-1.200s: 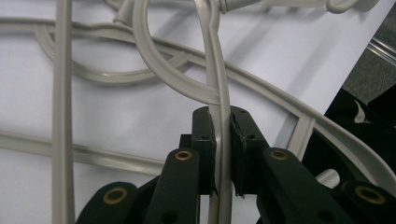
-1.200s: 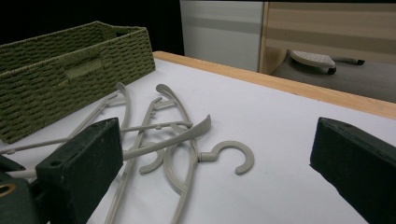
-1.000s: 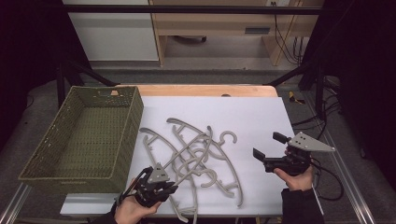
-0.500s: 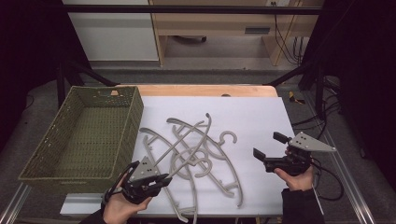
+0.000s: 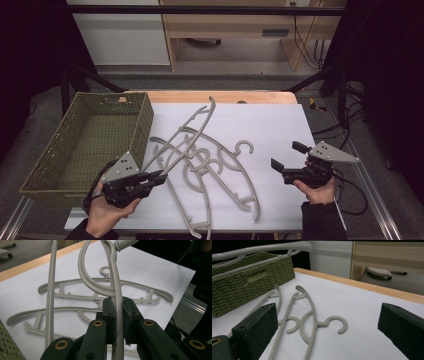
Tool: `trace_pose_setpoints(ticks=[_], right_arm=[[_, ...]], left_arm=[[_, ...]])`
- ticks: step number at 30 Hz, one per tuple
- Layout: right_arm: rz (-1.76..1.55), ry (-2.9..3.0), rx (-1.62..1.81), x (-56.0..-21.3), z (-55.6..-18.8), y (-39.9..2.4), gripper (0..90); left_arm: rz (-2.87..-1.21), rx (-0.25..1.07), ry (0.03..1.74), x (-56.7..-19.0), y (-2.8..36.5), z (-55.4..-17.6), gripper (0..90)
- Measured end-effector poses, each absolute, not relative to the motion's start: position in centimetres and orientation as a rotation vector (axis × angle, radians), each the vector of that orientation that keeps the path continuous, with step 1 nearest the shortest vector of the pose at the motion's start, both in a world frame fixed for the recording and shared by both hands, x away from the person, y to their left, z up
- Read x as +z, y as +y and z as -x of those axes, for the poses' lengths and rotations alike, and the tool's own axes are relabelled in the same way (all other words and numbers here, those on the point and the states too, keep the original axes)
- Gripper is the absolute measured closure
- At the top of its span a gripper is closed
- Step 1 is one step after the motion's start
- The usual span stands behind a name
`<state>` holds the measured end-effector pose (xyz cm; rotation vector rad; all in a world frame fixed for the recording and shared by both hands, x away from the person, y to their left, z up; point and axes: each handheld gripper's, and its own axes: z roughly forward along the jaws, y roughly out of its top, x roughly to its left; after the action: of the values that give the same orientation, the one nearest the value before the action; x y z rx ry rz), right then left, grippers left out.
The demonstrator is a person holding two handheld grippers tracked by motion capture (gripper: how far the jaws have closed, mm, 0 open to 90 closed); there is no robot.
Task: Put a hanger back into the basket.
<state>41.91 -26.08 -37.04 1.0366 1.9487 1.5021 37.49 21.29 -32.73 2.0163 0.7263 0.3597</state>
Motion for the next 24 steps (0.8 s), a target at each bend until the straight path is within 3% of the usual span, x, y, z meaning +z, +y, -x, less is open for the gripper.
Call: trace_pose_setpoints(ticks=[11,24], right_arm=[[-1.037,1.948,1.5,-37.1,-41.9,-26.1,3.0],[-1.038,1.953,1.499,-37.1,-42.0,-26.0,3.0]], left_arm=[[-1.987,0.424,0.709,-30.4,23.1,-38.4,81.3],[-1.95,0.484,0.769,-27.5,28.6,-41.5,81.2]])
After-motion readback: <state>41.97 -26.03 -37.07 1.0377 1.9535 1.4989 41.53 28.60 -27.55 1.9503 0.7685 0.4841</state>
